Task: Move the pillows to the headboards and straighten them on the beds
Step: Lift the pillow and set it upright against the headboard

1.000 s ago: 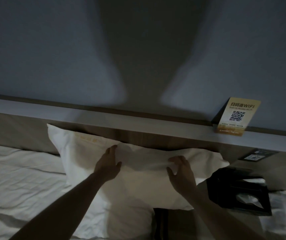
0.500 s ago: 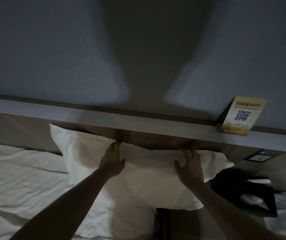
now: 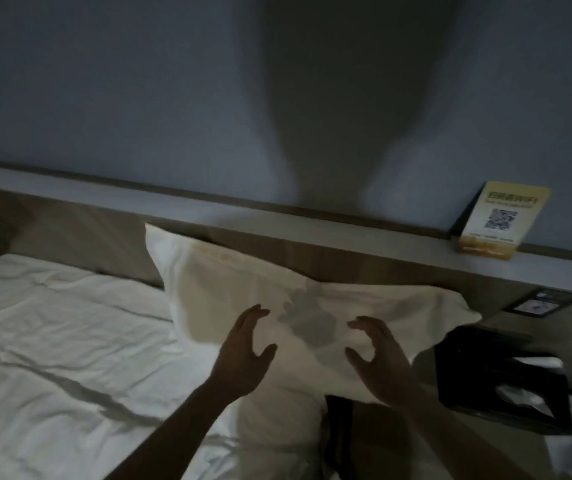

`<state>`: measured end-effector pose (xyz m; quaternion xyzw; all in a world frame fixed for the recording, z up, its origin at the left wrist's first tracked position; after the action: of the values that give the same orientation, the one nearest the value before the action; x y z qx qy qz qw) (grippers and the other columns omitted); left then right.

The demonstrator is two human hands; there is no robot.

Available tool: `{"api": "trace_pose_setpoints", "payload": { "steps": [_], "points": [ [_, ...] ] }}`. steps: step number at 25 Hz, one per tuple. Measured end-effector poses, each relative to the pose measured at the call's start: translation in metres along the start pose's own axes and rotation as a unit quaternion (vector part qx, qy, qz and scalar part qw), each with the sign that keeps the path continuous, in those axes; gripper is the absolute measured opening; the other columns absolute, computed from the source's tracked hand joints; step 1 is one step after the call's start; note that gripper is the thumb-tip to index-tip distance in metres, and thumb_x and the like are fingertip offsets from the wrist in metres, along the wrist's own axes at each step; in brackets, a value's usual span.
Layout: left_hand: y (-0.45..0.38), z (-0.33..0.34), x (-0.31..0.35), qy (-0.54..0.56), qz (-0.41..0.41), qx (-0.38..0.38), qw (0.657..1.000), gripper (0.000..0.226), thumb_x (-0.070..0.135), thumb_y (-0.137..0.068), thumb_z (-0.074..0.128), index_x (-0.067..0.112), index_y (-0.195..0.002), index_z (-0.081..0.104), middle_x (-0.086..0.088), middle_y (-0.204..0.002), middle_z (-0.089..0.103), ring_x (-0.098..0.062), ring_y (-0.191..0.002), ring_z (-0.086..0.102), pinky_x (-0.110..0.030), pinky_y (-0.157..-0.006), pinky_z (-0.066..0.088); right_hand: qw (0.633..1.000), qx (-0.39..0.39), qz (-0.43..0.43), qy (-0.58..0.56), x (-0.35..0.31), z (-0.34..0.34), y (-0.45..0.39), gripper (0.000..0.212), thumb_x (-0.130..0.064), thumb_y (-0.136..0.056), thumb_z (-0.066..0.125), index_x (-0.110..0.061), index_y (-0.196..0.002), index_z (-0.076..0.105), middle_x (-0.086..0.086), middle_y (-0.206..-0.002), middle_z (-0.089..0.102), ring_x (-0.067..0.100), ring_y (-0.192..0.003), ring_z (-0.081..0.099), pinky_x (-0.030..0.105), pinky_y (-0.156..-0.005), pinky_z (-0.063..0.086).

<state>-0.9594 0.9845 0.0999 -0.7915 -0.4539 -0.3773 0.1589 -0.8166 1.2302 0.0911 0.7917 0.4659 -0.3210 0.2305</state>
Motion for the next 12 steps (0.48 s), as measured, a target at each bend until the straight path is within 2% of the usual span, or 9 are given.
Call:
{"api": "trace_pose_setpoints", "payload": {
  "steps": [3, 5, 7, 9, 12],
  "points": [
    [0.092, -0.016, -0.014, 0.091, -0.087, 0.041, 0.991, 0.065, 0.024, -0.086, 0.081, 0.032, -0.143, 0.05, 0.01, -0.142, 0.054, -0.008, -0.122, 0.059, -0.031, -0.094, 0.053, 0.986, -0.079, 0.085, -0.122, -0.017, -0.005, 0.052, 0.026, -0.027, -0.094, 0.075, -0.042, -0.112, 0.064, -0.021, -0.128, 0.059, 0.006, -0.117, 0.058, 0.021, -0.09, 0.049],
    [0.154, -0.023, -0.017, 0.113, -0.127, 0.037, 0.985, 0.056, 0.027, -0.088, 0.08, 0.038, -0.136, 0.055, 0.017, -0.134, 0.06, -0.003, -0.122, 0.059, -0.028, -0.094, 0.053, 0.973, -0.115, 0.107, -0.168, -0.034, -0.011, 0.091, 0.021, -0.026, -0.099, 0.069, -0.033, -0.118, 0.067, -0.021, -0.129, 0.061, 0.004, -0.117, 0.06, 0.01, -0.084, 0.048],
    [0.206, -0.025, -0.013, 0.125, -0.14, 0.025, 0.982, 0.046, 0.032, -0.09, 0.078, 0.042, -0.13, 0.059, 0.022, -0.126, 0.065, 0.002, -0.121, 0.059, -0.024, -0.094, 0.051, 0.964, -0.139, 0.115, -0.194, -0.047, -0.023, 0.129, 0.022, -0.022, -0.101, 0.065, -0.023, -0.123, 0.069, -0.015, -0.127, 0.066, -0.009, -0.108, 0.064, 0.004, -0.078, 0.048],
    [0.257, -0.023, -0.005, 0.143, -0.147, 0.029, 0.978, 0.037, 0.033, -0.091, 0.075, 0.04, -0.126, 0.063, 0.027, -0.124, 0.065, 0.007, -0.118, 0.06, -0.024, -0.096, 0.05, 0.953, -0.186, 0.124, -0.203, -0.052, -0.028, 0.17, 0.023, -0.021, -0.102, 0.064, -0.026, -0.123, 0.07, -0.015, -0.123, 0.069, -0.017, -0.1, 0.065, 0.005, -0.079, 0.05],
    [0.322, -0.008, 0.01, 0.185, -0.184, 0.038, 0.965, 0.029, 0.037, -0.095, 0.07, 0.04, -0.123, 0.066, 0.033, -0.124, 0.064, 0.01, -0.117, 0.06, -0.02, -0.095, 0.048, 0.939, -0.258, 0.137, -0.183, -0.045, -0.023, 0.229, 0.022, -0.03, -0.102, 0.063, -0.038, -0.122, 0.07, -0.018, -0.12, 0.07, -0.01, -0.103, 0.067, 0.014, -0.085, 0.054]
  ]
}}
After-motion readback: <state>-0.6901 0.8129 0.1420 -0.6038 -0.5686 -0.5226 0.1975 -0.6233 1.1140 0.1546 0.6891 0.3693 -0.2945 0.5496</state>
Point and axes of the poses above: each hand's wrist, its own y-axis away from the middle knuckle, its own z-axis out of the palm, x = y × z, the point moved 6 cm from there along -y, towards the middle knuckle
